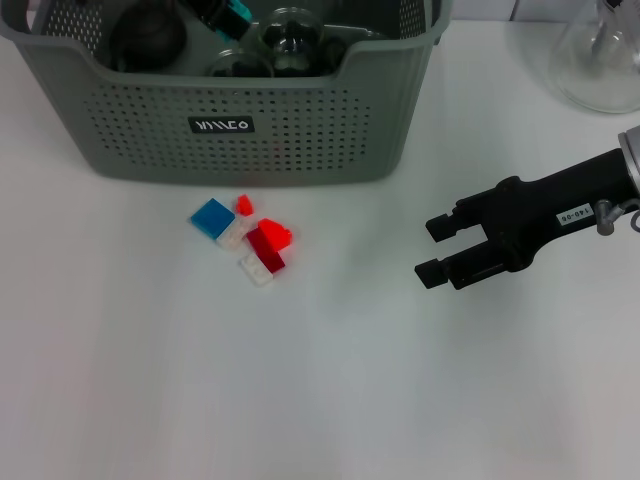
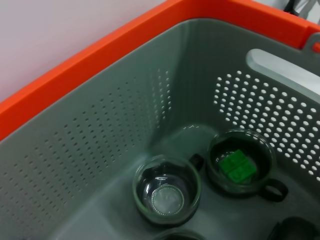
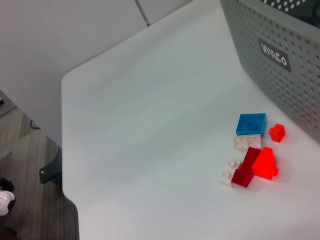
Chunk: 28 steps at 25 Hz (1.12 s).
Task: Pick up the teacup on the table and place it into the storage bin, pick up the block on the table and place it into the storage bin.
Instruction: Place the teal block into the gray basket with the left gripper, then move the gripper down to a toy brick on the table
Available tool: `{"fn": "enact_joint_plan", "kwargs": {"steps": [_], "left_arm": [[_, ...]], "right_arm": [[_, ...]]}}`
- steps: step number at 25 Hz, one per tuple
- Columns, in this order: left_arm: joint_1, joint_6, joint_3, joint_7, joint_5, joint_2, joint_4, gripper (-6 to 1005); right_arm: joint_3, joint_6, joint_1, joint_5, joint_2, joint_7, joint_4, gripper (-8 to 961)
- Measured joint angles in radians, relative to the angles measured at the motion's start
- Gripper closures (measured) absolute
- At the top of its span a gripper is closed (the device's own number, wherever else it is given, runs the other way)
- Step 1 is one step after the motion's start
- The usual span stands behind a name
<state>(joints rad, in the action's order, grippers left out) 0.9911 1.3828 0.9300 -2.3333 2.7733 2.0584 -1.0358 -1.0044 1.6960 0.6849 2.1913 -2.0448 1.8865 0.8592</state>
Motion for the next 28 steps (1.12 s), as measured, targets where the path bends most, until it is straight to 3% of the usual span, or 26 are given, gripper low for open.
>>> {"fn": "enact_joint_plan", "kwargs": {"steps": [8,20,25,28], "left_arm": [[0.0,-0.028,0.039,-0.004,0.005,0.0,0.001,602],[-0.008,-0.069,0.036,-0.011,0.036,0.009,-0.014,398],[-0.069,-0.06,0.004,-0.007,-0.012,0.035,-0.176,193],[-0.162,-0.004,-0.029,0.023,-0.189,0.051,-0.391,193]], "right_arm": [[-0.002,-0.009,-0.005,0.001,-0.001,-0.008,-0.002,157],[-0.002,-0.009,-0.01,0.001,-0.005,-0.018,-0.002,157],[0.003,-0.011,-0.01,0.001,-0.006,-0.029,-0.003,157],[0.005,-0.011,-0.011,0.001,-0.006,-0.036,-0.003,157]]}}
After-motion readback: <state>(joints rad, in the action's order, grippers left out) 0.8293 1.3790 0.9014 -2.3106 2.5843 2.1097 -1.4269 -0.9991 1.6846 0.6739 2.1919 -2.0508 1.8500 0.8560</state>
